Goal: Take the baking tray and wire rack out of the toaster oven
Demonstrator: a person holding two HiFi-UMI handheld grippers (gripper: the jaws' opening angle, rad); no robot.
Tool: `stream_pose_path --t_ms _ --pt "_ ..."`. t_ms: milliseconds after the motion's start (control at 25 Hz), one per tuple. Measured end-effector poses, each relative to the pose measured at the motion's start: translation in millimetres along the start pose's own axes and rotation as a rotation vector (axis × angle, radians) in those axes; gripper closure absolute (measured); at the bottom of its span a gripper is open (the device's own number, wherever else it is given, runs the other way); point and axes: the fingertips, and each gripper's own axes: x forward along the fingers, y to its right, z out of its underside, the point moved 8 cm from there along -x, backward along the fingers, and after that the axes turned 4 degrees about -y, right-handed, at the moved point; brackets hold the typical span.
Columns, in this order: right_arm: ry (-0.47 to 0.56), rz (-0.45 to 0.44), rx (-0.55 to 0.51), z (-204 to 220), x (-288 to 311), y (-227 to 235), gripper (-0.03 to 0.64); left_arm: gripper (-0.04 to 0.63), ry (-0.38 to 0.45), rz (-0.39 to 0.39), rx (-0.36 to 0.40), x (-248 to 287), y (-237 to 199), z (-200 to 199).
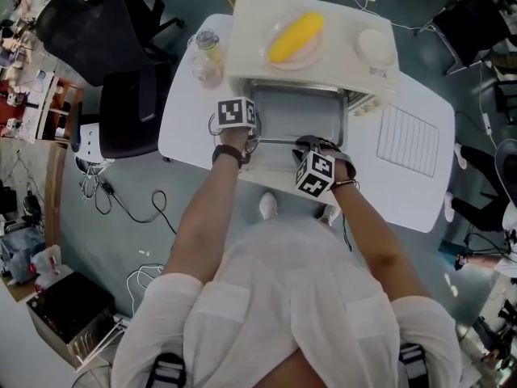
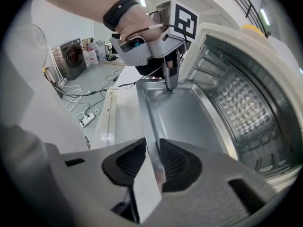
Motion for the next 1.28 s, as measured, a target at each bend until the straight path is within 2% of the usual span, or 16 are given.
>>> stream_pose_path --t_ms 160,280,400,640,800,920,1040,1280 --pt "-0.016 -0.020 0.009 7 -7 2 0.523 0.526 0.002 0.006 -0.036 1 2 2" --pt "-0.034 -0.024 0.103 15 -17 11 0.523 0.529 -0.006 0.012 -0.039 3 2 4" --pt "-0.049 -0.004 0.311 31 -31 36 0.522 0.529 -0.012 0.008 -0.039 4 -1 5" --pt "-0.047 0.133 0.742 80 -41 97 0.468 0.531 -0.018 0.008 -0.041 2 -1 4" --pt "-0.108 0.153 0.927 114 -28 108 0.423 0.530 -0.018 0.009 -0.043 4 0 3" --pt "-0.076 0.135 1.062 128 -19 112 0.408 0.529 -0.019 0.005 -0.041 4 0 5" --pt "-0.052 0.098 1.147 138 -9 118 0.408 0.529 -0.021 -0.003 -0.041 5 0 6" --pt "-0.036 0.019 1.233 149 2 123 0.437 0.529 -0.022 0.003 -0.038 6 3 5"
